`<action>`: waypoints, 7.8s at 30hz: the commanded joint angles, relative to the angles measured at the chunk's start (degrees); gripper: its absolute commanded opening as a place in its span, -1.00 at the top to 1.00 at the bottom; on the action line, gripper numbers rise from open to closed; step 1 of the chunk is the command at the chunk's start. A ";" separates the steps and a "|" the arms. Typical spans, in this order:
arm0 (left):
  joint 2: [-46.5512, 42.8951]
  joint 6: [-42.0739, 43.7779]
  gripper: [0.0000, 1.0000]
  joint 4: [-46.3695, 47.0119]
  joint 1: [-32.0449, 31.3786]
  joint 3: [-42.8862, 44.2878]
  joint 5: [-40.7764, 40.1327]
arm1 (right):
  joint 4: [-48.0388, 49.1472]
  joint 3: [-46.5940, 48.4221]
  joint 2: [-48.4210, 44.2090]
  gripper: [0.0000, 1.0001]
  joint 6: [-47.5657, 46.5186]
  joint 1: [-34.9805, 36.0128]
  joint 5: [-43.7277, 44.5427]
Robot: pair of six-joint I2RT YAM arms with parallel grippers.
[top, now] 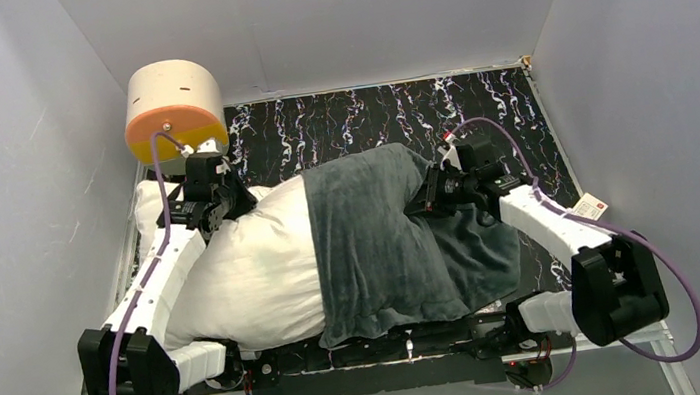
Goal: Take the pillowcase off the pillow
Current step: Remove the pillow from the pillowcase.
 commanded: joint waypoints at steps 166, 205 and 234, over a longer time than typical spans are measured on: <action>-0.57 -2.91 1.00 -25.24 -30.57 -0.80 -23.73 | -23.72 19.83 6.99 0.84 -3.46 34.64 73.53; 11.34 4.32 -0.71 -12.39 -37.20 9.48 -26.50 | -12.38 11.75 2.23 0.31 -8.86 13.38 30.10; 4.31 -4.63 1.00 -16.98 -26.42 -6.80 -30.30 | -18.67 14.98 -8.14 1.00 -12.18 -1.76 46.23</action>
